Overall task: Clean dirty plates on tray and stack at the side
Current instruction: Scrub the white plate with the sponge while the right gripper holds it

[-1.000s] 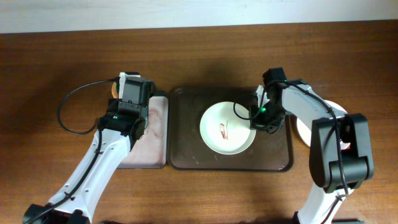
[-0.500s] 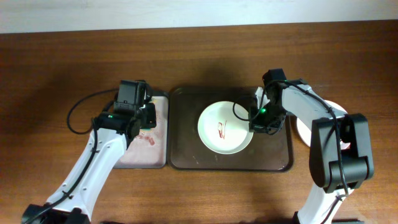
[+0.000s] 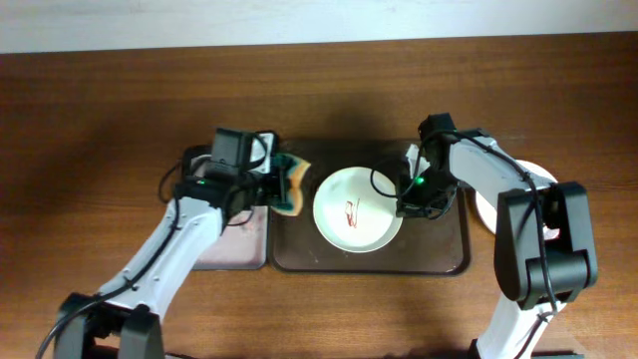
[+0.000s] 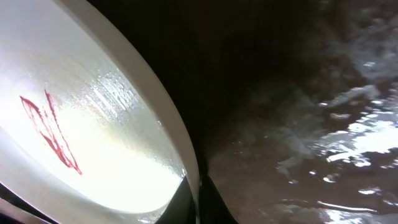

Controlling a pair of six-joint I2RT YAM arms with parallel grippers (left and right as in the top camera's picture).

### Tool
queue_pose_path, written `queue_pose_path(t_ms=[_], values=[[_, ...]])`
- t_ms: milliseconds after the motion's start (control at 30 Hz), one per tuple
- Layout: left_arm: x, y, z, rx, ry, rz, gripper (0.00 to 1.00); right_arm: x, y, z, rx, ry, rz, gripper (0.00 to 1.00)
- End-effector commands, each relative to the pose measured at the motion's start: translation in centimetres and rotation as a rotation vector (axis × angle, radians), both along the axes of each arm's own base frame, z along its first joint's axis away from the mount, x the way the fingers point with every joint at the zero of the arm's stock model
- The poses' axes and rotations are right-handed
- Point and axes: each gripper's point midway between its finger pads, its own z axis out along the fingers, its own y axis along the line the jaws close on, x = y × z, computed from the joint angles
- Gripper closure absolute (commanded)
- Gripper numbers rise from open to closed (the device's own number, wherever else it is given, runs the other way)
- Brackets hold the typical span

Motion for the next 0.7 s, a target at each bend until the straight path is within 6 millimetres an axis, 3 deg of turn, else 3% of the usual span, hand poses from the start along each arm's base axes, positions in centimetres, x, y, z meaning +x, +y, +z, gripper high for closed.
queue_pose_path(t_ms=[0, 200, 433, 500, 600, 667], values=[[-1.1, -4.8, -1.1, -0.094, 0.071, -0.026, 1.00, -1.0, 1.4, -0.7, 0.005, 0.025, 0.046, 0.96], [-2.1, -10.7, -4.8, -0.164, 0.163, -0.014, 1.00, -1.0, 1.5, -0.7, 0.006, 0.023, 0.047, 0.96], [-3.1, -13.0, -8.4, -0.090, 0.153, -0.049, 1.00, -1.0, 1.5, -0.7, 0.006, 0.023, 0.047, 0.96], [-2.5, -11.4, -10.4, 0.029, 0.123, 0.017, 1.00, -1.0, 1.5, -0.6, 0.006, 0.023, 0.047, 0.96], [-1.4, -7.2, -11.7, 0.236, 0.063, 0.146, 1.00, -1.1, 1.5, -0.6, 0.005, 0.030, 0.047, 0.96], [-1.1, -5.4, -11.9, 0.321, 0.038, 0.193, 1.00, -1.2, 1.4, -0.6, 0.005, 0.032, 0.047, 0.96]])
